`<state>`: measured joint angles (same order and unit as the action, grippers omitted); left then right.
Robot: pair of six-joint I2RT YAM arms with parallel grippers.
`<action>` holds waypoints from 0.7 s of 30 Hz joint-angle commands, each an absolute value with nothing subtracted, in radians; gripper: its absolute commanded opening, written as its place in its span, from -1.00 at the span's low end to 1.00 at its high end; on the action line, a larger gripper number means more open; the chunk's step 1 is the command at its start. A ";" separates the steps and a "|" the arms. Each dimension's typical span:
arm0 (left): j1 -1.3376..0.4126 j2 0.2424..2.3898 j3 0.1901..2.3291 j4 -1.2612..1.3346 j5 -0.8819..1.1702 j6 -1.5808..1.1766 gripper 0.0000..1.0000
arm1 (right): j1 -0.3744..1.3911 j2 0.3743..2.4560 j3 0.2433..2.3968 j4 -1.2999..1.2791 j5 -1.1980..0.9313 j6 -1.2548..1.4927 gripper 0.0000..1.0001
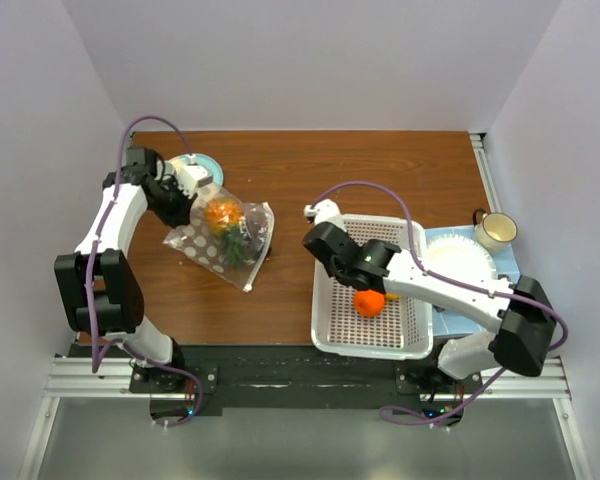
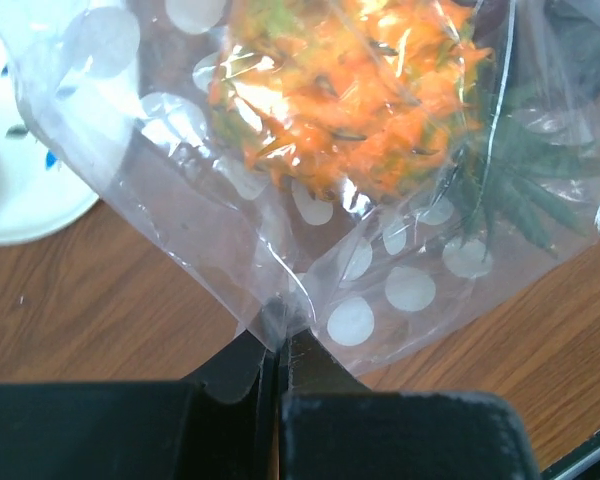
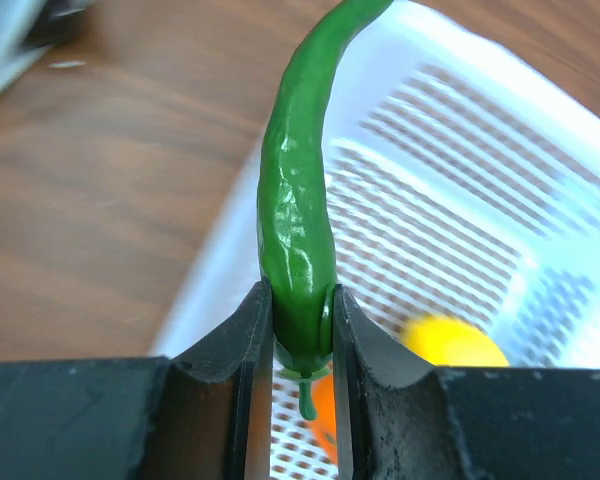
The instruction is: Open the zip-top bag and remove the fake food
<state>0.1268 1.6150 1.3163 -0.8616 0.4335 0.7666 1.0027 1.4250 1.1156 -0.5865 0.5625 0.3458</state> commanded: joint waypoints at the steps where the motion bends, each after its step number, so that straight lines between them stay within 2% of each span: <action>1: 0.042 1.560 1.329 -0.845 0.416 0.736 -1.00 | 0.979 1.403 1.074 -0.698 0.807 0.541 -1.00; 4: 0.021 1.565 1.296 -0.827 0.397 0.729 -1.00 | 0.980 1.433 1.111 -0.733 0.859 0.601 -1.00; 6: 0.020 1.572 1.279 -0.830 0.387 0.735 -1.00 | 0.977 1.420 1.100 -0.688 0.806 0.553 -0.95; 7: 0.020 1.574 1.275 -0.828 0.385 0.739 -1.00 | 0.976 1.425 1.103 -0.667 0.796 0.522 -0.16; 8: 0.021 1.569 1.269 -0.827 0.380 0.745 -1.00 | 0.976 1.434 1.112 -0.670 0.784 0.514 0.19; 9: 0.021 1.569 1.258 -0.822 0.377 0.749 -1.00 | 0.974 1.446 1.130 -0.667 0.770 0.500 0.33; 10: 0.020 1.569 1.255 -0.821 0.374 0.749 -1.00 | 0.976 1.440 1.135 -0.631 0.731 0.462 0.55; 13: 0.020 1.569 1.240 -0.816 0.348 0.762 -1.00 | 0.980 1.372 1.102 -0.428 0.550 0.327 0.92; 17: 0.020 1.539 1.155 -0.761 0.218 0.805 -1.00 | 0.991 1.423 1.109 -0.284 0.470 0.198 0.85; 21: 0.020 1.496 0.953 -0.619 0.082 0.867 -1.00 | 0.992 1.512 1.186 -0.188 0.401 0.103 0.73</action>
